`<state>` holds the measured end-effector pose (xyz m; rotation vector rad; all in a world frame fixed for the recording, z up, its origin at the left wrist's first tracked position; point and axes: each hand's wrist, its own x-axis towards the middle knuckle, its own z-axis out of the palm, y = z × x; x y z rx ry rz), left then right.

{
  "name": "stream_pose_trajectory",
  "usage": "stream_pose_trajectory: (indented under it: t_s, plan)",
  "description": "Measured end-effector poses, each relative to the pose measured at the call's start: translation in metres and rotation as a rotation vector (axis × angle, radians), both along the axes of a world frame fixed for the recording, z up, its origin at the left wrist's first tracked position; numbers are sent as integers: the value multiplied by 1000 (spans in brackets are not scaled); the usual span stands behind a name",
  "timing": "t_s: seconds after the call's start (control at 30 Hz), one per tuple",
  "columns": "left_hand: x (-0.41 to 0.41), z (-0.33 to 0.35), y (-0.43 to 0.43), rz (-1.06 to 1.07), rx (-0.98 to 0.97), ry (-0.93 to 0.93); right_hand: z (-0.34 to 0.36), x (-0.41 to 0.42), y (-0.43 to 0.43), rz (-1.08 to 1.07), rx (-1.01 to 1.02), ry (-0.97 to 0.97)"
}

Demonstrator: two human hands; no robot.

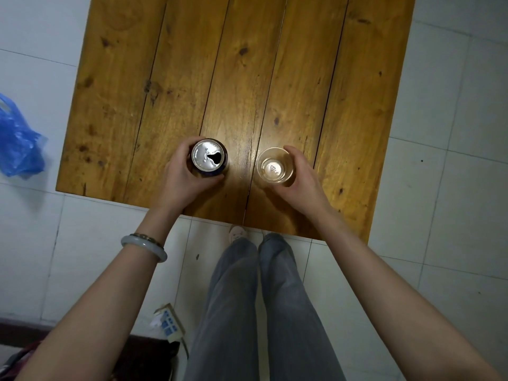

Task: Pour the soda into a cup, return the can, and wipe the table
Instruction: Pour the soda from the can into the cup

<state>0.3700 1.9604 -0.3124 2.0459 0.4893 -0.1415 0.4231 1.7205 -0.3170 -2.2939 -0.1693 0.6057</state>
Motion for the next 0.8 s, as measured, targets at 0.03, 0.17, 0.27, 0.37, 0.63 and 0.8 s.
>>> stream_pose_trajectory:
  t_s: [0.03,0.17,0.27,0.37,0.63,0.8]
  plan:
    - [-1,1,-1,-1,13,-2,1,0,1,-1,5,-4]
    - [0,12,-7,-10,52,-59,11,4,9,-21,58,0]
    - [4,26,-8,-43,124,-118,20,7,16,30,100,-35]
    - [10,38,-8,-133,240,-156,27,10,23,68,123,-33]
    - [18,44,-19,-209,603,-175,29,15,30,88,187,-80]
    - [23,44,-30,-204,718,-196,26,20,28,98,218,-127]
